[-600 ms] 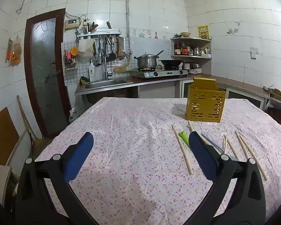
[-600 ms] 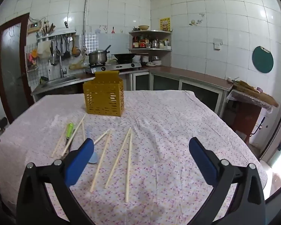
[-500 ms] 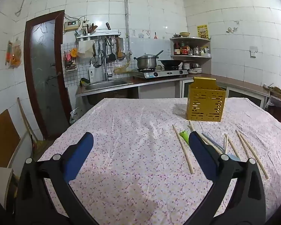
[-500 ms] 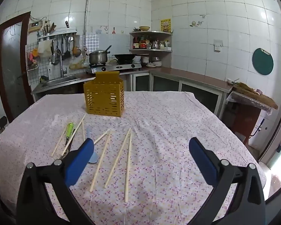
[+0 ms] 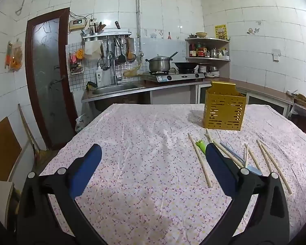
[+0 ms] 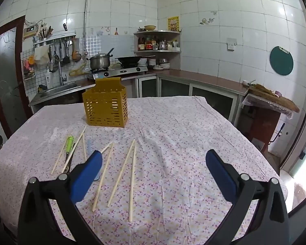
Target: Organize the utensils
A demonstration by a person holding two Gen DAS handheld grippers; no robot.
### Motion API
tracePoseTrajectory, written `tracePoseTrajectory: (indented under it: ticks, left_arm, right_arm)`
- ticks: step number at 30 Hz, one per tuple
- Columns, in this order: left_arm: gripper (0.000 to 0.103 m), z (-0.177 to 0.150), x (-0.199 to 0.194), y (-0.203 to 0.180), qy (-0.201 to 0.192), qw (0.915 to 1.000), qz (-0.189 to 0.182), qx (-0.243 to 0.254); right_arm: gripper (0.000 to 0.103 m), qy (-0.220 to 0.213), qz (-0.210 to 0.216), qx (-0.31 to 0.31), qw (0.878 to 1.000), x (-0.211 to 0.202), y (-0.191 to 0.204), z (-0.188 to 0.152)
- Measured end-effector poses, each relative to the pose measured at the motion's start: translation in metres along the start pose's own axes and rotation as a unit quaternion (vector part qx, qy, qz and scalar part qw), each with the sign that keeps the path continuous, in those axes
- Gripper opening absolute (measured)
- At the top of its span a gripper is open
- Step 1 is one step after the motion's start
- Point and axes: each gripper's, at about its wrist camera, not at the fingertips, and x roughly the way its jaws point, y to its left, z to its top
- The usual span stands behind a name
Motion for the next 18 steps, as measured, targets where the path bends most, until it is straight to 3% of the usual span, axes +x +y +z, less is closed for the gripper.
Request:
tracePoseTrajectory:
  ticks: [18]
  left_arm:
    - [0.098, -0.005, 0.0, -0.005, 0.005, 1.0, 0.0, 0.003]
  right_arm:
    - [0.099, 0.004, 0.011, -0.007, 1.0, -0.004, 0.012, -0.006]
